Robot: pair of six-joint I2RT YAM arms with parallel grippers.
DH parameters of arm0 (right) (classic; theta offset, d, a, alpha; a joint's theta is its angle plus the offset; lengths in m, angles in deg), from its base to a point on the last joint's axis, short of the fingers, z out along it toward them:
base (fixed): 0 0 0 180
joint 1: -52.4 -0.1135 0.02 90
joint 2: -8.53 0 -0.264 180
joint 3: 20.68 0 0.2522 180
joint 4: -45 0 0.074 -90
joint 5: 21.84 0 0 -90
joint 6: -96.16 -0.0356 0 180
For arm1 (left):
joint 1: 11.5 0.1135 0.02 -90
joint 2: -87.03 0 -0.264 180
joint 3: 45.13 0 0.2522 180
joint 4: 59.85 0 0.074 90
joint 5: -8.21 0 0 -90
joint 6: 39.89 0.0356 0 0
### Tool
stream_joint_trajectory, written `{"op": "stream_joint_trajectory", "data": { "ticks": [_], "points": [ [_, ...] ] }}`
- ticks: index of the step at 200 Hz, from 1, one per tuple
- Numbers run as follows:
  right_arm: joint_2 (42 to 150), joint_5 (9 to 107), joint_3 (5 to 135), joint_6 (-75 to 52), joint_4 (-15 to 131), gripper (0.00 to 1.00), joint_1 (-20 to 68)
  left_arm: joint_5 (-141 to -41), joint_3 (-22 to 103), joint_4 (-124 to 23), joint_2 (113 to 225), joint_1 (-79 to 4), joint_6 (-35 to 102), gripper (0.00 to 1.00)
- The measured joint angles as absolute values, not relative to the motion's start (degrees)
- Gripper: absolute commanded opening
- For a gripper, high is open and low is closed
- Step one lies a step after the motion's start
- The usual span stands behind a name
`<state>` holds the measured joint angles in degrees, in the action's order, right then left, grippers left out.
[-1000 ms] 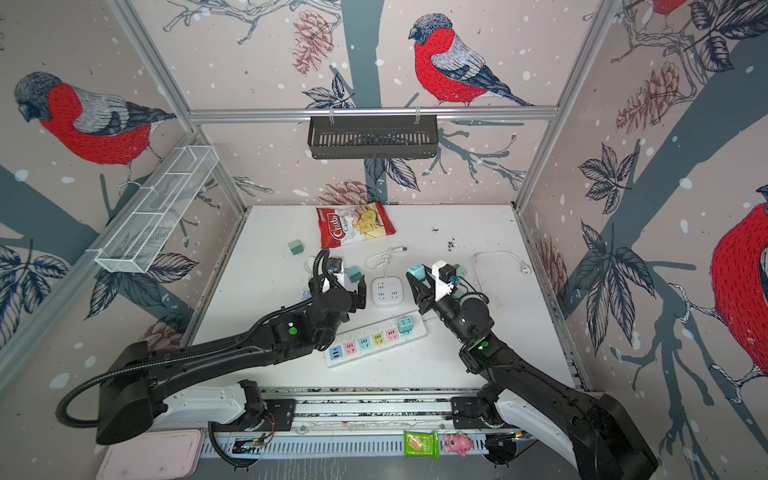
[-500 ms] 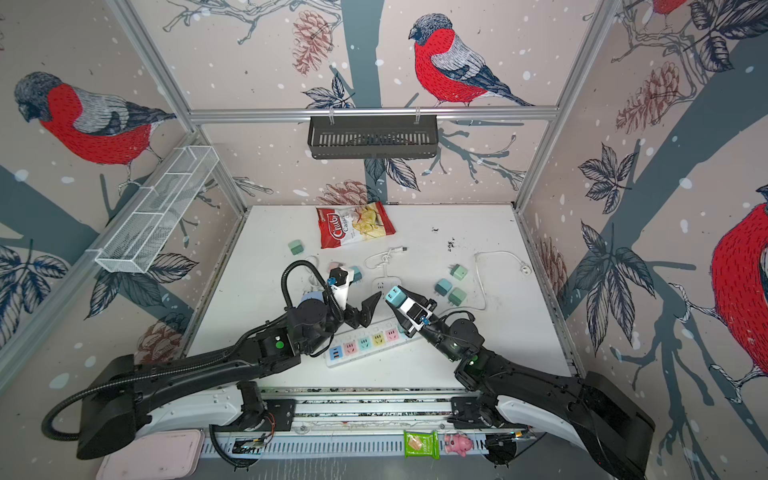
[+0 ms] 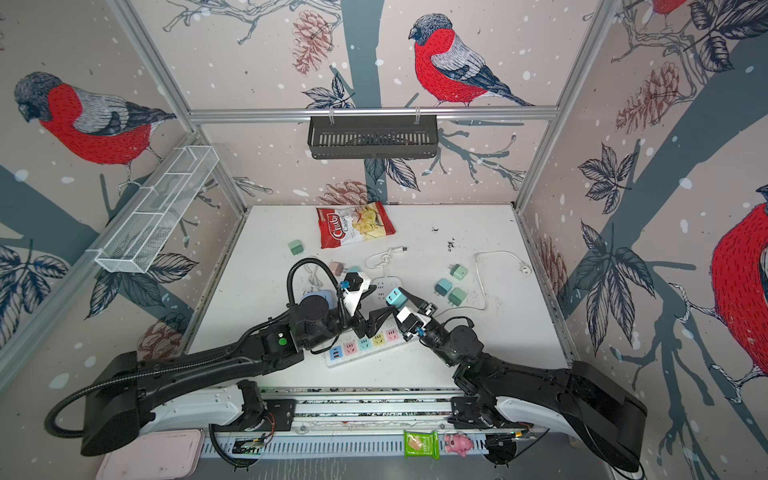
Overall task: Insert the plug
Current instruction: 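Close the left gripper on the adapter held by the right gripper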
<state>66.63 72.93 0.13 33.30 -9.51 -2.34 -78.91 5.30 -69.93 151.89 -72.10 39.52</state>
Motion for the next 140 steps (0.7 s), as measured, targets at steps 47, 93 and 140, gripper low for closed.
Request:
{"op": "stream_joint_trajectory", "data": {
  "ticks": [47,93,140],
  "points": [
    [67.36,73.09,-0.48,35.48,-11.28,0.0,-3.78,-80.73,7.57,-68.92,154.1,-72.12,39.59,0.73],
    [67.84,72.48,-0.83,37.65,-12.83,0.0,-4.52,-81.97,9.03,-67.87,155.72,-72.12,39.61,0.65],
    [67.75,72.89,-1.03,38.04,-12.81,0.0,-4.66,-83.7,11.33,-67.13,158.25,-72.19,40.03,0.56]
  ]
}}
